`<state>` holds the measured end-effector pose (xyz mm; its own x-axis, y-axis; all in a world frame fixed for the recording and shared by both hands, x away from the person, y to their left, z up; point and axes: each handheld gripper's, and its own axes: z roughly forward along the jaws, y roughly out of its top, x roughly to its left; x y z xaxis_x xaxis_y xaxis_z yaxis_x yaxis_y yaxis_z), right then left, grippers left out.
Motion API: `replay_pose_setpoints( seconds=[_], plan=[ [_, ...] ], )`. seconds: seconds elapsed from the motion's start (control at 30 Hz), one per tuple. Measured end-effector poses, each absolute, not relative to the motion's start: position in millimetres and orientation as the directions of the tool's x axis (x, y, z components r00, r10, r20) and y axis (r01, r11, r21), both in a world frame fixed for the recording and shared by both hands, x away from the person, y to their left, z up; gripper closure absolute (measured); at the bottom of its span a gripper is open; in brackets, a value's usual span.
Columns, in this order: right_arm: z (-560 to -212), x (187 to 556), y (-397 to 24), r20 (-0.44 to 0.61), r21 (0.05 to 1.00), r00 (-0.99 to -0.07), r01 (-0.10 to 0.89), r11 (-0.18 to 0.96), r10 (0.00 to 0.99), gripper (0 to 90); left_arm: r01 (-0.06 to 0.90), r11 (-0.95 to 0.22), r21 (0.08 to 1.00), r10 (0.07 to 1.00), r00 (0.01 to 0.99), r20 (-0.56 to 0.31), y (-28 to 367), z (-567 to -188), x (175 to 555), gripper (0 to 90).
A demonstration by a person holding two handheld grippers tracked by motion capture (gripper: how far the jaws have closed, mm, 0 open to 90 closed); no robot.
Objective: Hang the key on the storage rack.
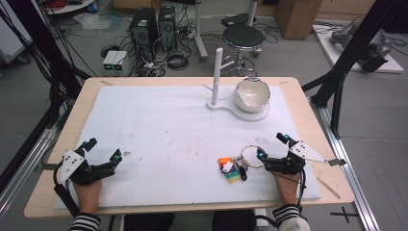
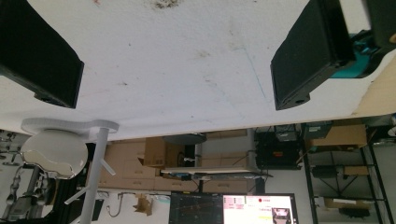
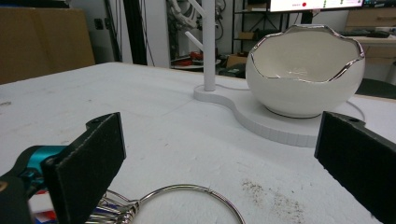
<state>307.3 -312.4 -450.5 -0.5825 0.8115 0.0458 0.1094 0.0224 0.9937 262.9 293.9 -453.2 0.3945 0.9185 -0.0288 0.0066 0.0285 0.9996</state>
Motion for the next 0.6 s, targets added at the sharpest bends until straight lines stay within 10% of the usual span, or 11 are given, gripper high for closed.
replay_pose_setpoints(
  seconds=[0.6],
  plan=[
    [-450.4, 307.1, -311.6, 0.032, 0.995, -0.580, 0.099, 0.032, 0.814, 1.3, 0.004, 0.020, 1.000, 0.917, 0.399, -0.020, 294.0, -453.2, 262.5, 3.0]
  ],
)
